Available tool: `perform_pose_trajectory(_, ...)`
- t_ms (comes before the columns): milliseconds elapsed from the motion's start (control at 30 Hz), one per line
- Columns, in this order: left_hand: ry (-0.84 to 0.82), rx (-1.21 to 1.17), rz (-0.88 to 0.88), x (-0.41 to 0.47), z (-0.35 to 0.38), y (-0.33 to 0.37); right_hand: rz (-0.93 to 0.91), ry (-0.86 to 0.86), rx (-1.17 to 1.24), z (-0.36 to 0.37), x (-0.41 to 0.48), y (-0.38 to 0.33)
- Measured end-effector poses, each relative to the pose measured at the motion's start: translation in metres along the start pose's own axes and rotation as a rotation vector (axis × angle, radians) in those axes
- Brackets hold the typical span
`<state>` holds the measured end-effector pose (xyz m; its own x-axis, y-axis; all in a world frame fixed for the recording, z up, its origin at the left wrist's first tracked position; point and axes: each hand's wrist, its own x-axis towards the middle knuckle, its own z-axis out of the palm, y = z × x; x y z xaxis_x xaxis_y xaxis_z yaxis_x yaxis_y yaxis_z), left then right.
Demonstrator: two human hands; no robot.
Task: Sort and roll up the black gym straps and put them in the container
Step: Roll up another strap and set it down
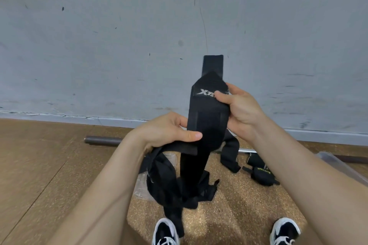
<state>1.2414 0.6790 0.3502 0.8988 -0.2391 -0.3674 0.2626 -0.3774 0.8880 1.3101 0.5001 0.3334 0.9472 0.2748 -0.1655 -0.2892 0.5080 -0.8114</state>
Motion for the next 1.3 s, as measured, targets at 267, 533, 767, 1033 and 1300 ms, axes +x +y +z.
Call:
perform_pose_trajectory(267, 0.295, -0.352, 0.095, 0.002, -0.011, -0.001, 0.214, -0.413, -0.618, -0.005, -0.014, -0.001)
perform_pose_trajectory(533, 0.498, -0.479, 0.143, 0.001, 0.002, 0.015, -0.062, -0.192, -0.698, 0.002, -0.012, 0.007)
perform_pose_trajectory(767, 0.377, -0.237, 0.096, -0.006, -0.017, 0.004, -0.122, 0.153, -0.419, -0.001, 0.003, -0.003)
perform_pose_trajectory(1033, 0.473, -0.56, 0.106, 0.003, 0.002, 0.012, -0.058, -0.056, -0.492, 0.004, 0.0, 0.008)
perform_pose_trajectory(1300, 0.729, -0.353, 0.261, 0.016, 0.008, 0.011, -0.029, -0.175, -0.383, 0.018, -0.015, 0.016)
